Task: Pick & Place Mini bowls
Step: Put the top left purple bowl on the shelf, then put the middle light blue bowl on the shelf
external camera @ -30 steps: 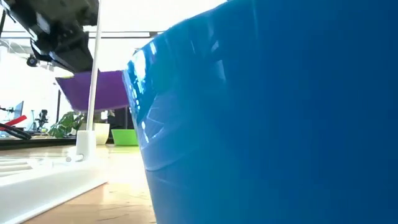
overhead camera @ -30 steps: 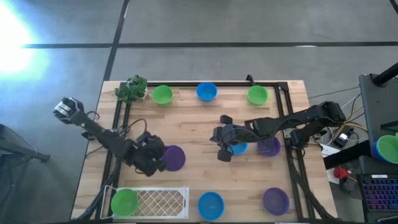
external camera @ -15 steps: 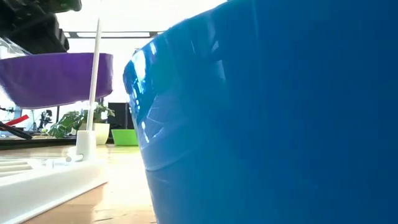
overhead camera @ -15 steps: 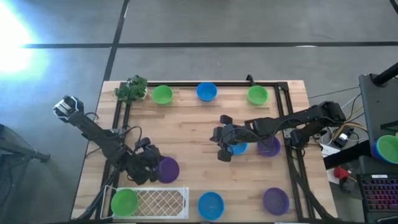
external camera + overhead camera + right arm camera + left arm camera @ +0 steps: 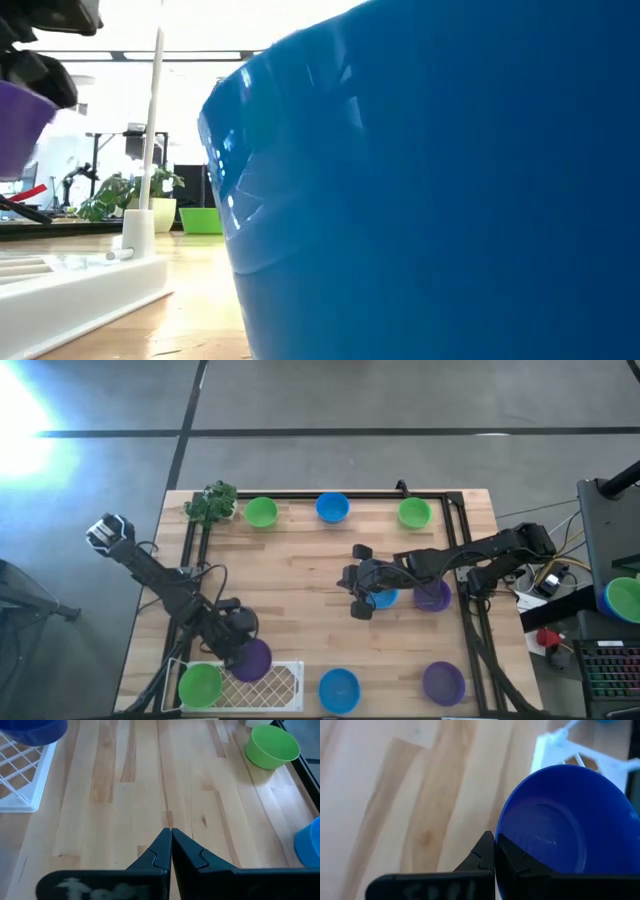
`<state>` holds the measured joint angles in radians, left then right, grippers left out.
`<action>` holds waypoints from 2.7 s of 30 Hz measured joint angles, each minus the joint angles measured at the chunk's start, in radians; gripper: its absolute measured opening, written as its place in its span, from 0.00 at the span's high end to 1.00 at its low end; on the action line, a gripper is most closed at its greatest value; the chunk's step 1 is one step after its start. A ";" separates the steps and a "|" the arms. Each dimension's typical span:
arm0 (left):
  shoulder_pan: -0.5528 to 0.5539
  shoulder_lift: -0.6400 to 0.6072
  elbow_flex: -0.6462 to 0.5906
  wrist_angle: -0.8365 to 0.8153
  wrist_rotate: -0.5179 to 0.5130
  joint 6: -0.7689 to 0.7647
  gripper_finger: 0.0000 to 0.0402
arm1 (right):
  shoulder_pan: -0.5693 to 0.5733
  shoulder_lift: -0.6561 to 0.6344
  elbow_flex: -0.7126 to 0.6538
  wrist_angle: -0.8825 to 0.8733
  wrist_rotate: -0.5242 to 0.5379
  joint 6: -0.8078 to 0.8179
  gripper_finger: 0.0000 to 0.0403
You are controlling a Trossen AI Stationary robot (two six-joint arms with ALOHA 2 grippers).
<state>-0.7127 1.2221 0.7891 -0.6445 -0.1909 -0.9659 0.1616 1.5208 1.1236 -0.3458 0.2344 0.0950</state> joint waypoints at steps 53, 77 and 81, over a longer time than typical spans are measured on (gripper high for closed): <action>-0.087 0.162 0.016 0.119 0.119 0.021 0.98 | 0.000 0.000 0.000 0.015 0.000 -0.020 0.98; -0.081 -0.008 0.017 0.096 0.150 0.102 0.83 | -0.001 -0.001 0.000 0.031 0.001 -0.017 0.98; -0.081 -0.089 0.016 0.096 0.012 0.125 0.83 | -0.032 -0.001 0.001 0.066 0.000 0.042 0.98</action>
<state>-0.7937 1.1332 0.8055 -0.5489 -0.1787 -0.8413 0.1299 1.5196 1.1244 -0.2794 0.2348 0.1367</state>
